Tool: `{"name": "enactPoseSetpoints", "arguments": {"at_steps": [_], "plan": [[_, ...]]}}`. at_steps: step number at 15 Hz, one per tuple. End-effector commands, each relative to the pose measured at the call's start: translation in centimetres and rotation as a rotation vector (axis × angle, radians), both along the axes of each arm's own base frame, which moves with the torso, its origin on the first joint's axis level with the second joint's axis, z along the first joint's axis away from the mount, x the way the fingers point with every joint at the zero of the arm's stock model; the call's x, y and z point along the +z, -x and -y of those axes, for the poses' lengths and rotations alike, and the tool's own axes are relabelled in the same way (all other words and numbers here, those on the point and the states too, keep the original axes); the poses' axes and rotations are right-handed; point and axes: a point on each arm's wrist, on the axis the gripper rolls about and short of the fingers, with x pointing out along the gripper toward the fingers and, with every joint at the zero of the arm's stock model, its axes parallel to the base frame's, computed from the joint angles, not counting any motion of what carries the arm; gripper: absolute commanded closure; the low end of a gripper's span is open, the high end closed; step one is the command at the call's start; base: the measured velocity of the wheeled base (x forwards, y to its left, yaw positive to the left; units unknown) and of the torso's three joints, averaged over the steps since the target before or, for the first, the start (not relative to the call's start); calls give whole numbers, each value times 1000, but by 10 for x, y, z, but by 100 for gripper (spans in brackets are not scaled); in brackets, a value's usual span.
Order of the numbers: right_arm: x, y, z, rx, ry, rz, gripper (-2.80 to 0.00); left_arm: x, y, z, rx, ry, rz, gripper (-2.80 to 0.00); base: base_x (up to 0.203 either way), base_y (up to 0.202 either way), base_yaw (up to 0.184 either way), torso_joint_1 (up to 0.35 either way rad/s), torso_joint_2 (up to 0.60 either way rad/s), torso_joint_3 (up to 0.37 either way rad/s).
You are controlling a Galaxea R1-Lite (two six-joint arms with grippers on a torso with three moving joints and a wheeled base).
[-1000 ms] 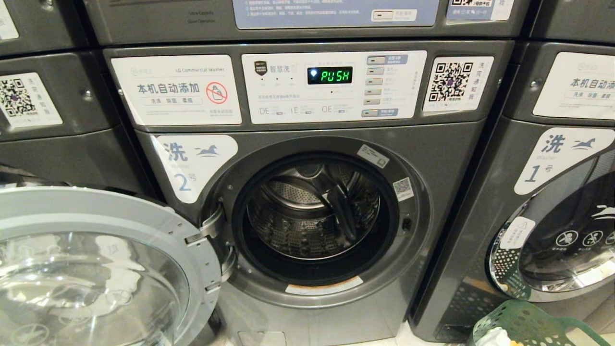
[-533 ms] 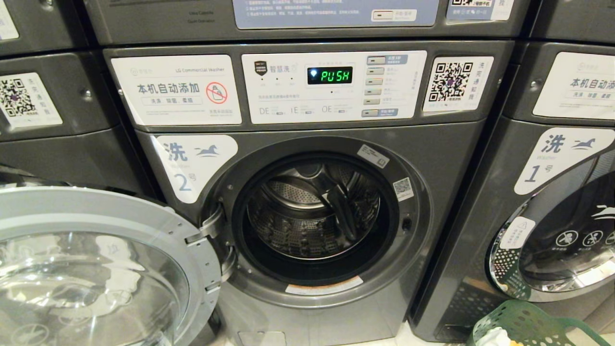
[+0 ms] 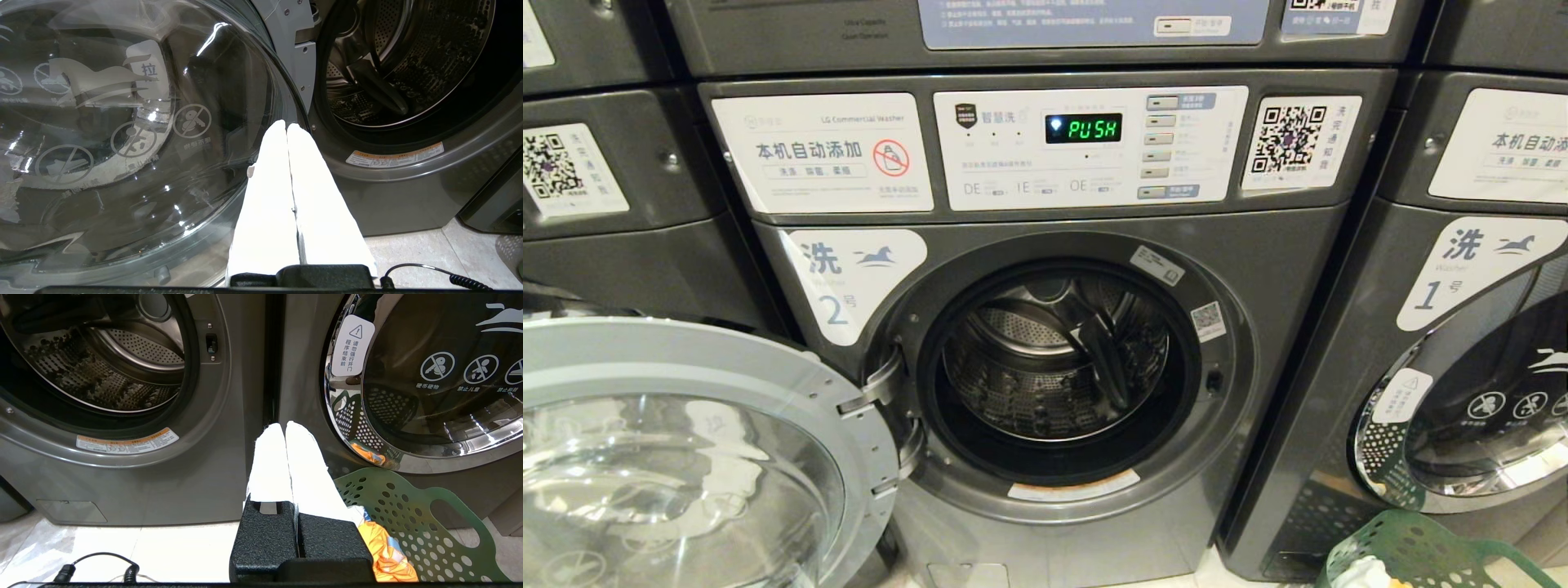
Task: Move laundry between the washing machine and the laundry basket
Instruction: Close the washing machine door with the left hand
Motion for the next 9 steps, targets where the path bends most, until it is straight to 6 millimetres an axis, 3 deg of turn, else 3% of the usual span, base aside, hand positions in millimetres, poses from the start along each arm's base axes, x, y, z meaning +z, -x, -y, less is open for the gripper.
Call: {"name": "enactPoseSetpoints", "arguments": {"at_steps": [1,9], "plan": [[0,0,0,0,0,-1,0,0,0,0,1,1,1,0,0,0,0,0,0,0],[0,0,0,0,0,-1,0,0,0,0,1,3,-1,0,0,0,0,0,0,0]]}}
